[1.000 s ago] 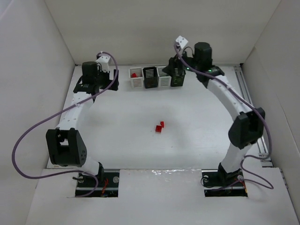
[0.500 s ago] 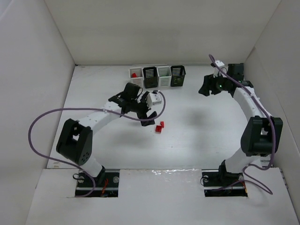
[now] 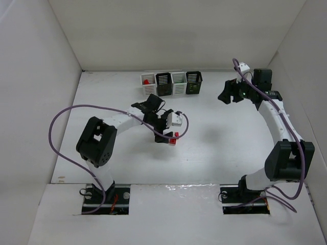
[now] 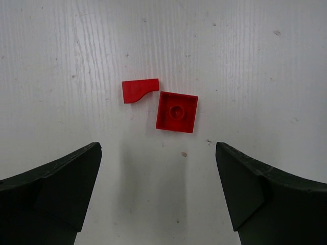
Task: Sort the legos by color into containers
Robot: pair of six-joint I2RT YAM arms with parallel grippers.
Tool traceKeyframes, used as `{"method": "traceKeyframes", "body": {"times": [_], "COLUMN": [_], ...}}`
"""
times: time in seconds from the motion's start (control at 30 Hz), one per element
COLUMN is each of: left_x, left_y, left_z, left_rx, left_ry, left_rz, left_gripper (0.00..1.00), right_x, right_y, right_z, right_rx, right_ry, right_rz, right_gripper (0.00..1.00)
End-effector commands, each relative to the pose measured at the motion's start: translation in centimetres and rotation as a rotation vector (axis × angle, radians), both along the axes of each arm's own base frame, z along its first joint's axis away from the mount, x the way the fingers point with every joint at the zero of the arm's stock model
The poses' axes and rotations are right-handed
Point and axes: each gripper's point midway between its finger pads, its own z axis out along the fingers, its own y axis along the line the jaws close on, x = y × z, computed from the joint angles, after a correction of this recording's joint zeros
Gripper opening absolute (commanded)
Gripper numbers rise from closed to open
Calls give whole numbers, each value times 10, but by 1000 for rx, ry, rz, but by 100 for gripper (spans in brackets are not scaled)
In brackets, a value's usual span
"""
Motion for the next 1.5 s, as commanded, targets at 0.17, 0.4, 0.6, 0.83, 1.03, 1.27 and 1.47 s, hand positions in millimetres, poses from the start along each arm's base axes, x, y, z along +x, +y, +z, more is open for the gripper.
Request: {"method": "traceKeyframes", "body": {"times": [0.17,0.4,0.6,0.83,1.03,1.27,1.47], "left_x": [-7,-12,-16,-20,-16,-11,-5], "left_y": [-27,-31,-31,-33,-31,-26,-30], "left_z": [5,-4,-12,-20,-25,-31,-29], "left_rx": [2,25,69,107,128,168,156], "left_ry": [-96,-71,-62,-93,-89,-101,-117], "left_rz": [-112,-121,-120,-130,-114,-89,-60], "left_gripper": [87,78,68,61,51,41,35], "right_x": [2,8,11,14,17,23,28], "right_y": [2,1,3,2,2,2,2], "right_z": [16,18,15,15,14,15,13], "right_rx": [2,2,7,7,7,7,7], "right_ry": [-56,-65,-56,-55,-53,-61,-59], "right_rz": [-3,-3,4,4,4,4,4], "right_gripper": [74,75,75,75,75,75,75]}}
